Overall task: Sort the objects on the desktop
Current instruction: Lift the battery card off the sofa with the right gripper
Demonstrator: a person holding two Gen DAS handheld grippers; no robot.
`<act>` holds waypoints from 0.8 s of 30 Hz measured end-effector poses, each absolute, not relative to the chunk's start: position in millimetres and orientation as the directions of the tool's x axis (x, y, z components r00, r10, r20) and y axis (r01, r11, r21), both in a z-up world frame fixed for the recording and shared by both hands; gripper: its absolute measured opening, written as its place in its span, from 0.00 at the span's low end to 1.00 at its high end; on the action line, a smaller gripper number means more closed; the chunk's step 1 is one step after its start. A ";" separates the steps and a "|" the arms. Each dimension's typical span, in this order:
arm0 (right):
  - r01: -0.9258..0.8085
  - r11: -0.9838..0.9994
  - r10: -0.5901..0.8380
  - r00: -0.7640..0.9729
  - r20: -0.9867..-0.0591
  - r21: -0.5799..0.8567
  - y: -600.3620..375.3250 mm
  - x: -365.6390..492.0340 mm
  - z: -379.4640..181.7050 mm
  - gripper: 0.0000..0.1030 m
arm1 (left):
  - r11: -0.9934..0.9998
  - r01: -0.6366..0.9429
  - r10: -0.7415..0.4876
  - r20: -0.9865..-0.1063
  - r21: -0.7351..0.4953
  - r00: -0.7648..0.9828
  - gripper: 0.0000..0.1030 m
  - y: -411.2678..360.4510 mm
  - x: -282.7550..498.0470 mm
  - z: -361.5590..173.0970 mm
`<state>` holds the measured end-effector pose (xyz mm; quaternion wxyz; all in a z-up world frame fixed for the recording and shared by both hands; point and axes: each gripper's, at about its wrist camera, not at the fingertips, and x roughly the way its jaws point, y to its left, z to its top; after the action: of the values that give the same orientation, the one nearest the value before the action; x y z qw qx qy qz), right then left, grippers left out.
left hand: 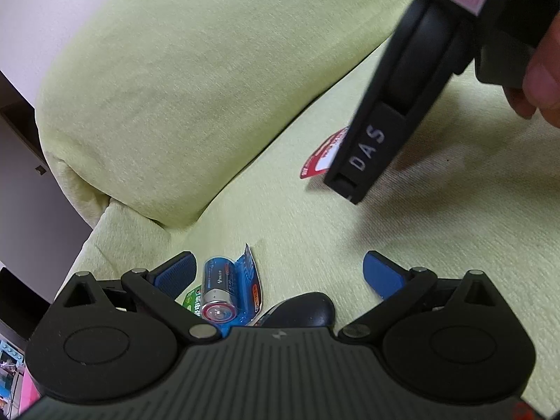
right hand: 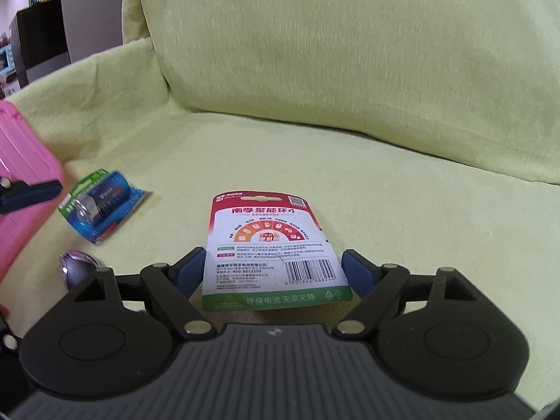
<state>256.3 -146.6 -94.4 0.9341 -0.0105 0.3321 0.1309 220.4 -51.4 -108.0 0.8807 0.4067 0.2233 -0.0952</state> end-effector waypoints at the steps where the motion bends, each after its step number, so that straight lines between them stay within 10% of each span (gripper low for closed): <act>1: -0.254 0.965 0.242 0.745 -0.621 0.071 -145.9 255.4 -93.4 0.79 | 0.650 0.350 0.013 -0.470 0.675 0.883 0.99 -50.8 219.7 -108.2; 24: -0.395 0.884 0.466 0.716 -0.520 0.248 -150.0 227.7 -70.1 0.79 | 0.778 0.497 -0.267 -0.513 0.385 0.816 0.96 -23.7 216.6 -87.8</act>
<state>227.7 -150.0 -70.1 0.9242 0.0596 0.2965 0.2330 216.6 -23.7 -87.8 0.9166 0.2602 0.2207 -0.2082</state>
